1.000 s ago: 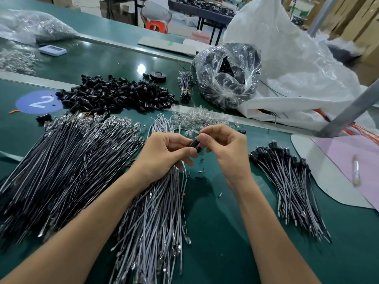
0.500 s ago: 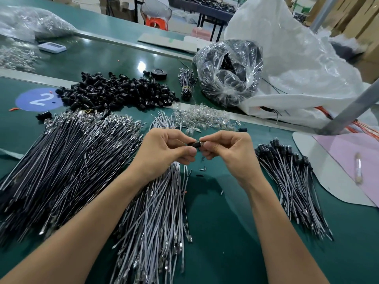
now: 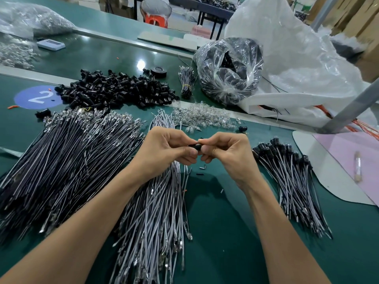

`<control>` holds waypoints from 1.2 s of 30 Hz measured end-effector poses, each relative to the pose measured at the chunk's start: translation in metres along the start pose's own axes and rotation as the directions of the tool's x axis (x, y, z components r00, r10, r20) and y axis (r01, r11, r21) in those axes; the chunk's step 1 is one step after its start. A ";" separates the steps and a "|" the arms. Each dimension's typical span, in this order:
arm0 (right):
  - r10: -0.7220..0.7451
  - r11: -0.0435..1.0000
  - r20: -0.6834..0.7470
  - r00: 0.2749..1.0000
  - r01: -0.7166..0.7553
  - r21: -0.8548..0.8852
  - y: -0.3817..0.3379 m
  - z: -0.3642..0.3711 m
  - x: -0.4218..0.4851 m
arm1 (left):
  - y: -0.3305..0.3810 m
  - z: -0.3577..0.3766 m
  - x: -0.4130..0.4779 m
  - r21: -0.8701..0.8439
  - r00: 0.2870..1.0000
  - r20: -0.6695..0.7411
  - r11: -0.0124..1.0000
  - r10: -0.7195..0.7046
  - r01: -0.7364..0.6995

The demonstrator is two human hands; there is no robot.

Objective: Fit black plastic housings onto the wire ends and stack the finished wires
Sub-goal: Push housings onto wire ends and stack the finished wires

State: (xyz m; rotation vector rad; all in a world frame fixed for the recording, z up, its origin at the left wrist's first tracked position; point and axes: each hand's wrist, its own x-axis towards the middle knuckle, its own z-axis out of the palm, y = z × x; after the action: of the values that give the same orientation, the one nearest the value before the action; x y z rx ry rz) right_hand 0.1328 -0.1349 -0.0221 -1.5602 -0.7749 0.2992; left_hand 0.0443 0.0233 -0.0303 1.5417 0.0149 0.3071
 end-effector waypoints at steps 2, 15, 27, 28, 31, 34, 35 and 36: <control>-0.025 0.998 -0.031 0.999 0.027 0.058 -0.002 0.002 -0.001 | 0.003 0.000 -0.001 -0.037 1.000 -0.009 0.999 0.018 -0.018; -0.041 0.876 -0.203 0.978 0.133 0.464 -0.057 -0.078 -0.041 | 0.018 -0.025 0.005 -0.192 0.925 -0.381 0.979 -0.017 -0.061; 0.124 0.439 -0.462 0.878 -0.467 -0.768 -0.040 -0.157 -0.033 | 0.054 -0.060 -0.019 0.848 0.928 -0.347 0.379 -0.134 0.371; 0.083 0.422 -0.478 0.874 -0.466 -0.778 -0.040 -0.148 -0.031 | 0.054 -0.059 -0.025 0.872 0.912 -0.375 0.271 -0.167 0.408; -0.045 0.467 -0.433 0.900 -0.365 -0.806 -0.046 -0.110 -0.022 | 0.053 -0.055 -0.037 0.877 0.873 -0.448 0.096 -0.191 0.471; -0.152 0.580 -0.286 0.946 -0.149 -0.801 -0.050 -0.058 -0.017 | 0.052 -0.050 -0.041 0.869 0.865 -0.475 0.066 -0.158 0.490; -0.165 0.613 -0.238 0.957 -0.089 -0.785 -0.051 -0.041 -0.016 | 0.051 -0.050 -0.041 0.867 0.863 -0.482 0.062 -0.153 0.495; -0.167 0.640 -0.191 0.967 -0.041 -0.767 -0.050 -0.025 -0.016 | 0.050 -0.050 -0.041 0.862 0.859 -0.488 0.067 -0.157 0.502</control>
State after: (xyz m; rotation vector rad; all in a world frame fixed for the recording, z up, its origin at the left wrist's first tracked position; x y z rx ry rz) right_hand 0.1216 -0.1659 0.0261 -2.3170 -0.7998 -0.3457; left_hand -0.0149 0.0636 0.0091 2.7698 1.0331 0.0764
